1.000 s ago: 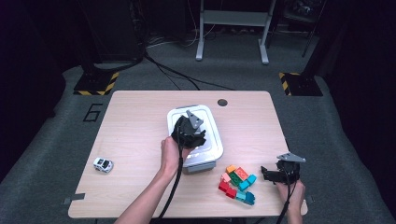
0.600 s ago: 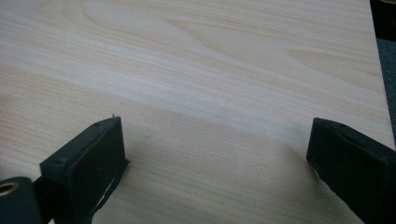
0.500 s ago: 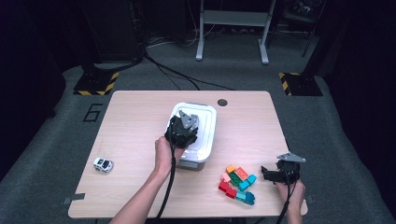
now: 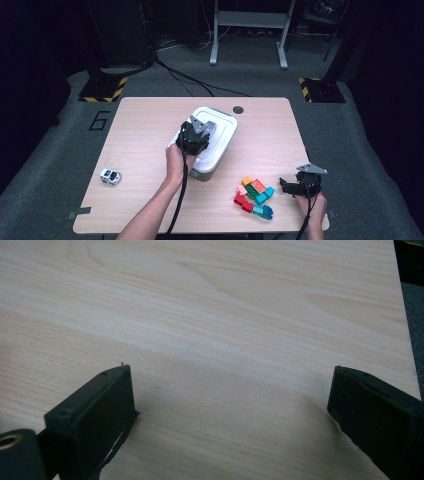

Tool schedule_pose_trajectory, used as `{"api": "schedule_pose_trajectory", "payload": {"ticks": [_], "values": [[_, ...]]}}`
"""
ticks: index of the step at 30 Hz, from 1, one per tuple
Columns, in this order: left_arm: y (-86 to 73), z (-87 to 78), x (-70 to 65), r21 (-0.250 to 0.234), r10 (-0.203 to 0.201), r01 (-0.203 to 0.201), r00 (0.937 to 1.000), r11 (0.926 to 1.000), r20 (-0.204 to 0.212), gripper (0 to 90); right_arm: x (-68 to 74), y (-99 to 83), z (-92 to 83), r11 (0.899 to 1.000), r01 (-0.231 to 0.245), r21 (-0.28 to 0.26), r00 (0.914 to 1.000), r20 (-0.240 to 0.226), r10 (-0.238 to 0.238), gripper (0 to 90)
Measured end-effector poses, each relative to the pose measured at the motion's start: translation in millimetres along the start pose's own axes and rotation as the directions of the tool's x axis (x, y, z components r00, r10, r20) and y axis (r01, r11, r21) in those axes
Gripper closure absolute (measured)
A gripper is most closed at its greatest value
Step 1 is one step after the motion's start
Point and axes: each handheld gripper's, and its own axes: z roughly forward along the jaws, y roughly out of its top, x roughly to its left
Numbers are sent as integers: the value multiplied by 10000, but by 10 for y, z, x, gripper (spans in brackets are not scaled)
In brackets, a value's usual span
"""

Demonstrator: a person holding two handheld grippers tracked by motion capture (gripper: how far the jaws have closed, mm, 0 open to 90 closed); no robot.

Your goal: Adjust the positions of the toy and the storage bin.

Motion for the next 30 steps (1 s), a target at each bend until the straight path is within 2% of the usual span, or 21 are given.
{"api": "schedule_pose_trajectory", "payload": {"ticks": [4,10,17,24,30], "values": [[3,-17,21,124,-356,352,9987,9993,352,671,1,0,0,10000,10,-8,10000,-9,-10,43],[-12,-46,-2,155,-574,564,9956,9983,738,673,-5,-2,0,9998,178,-68,9998,-52,-178,45],[-33,-78,-72,75,-424,418,9917,9991,1213,673,-3,-2,-2,9998,199,-57,9998,-34,-200,44],[-33,-96,-173,89,-337,327,9841,9994,1745,673,-3,-1,0,9999,152,-41,9999,-57,-152,44],[-35,-89,-245,-28,-515,532,9776,9986,2041,674,-4,-1,0,9999,150,-42,9999,-58,-150,45]]}}
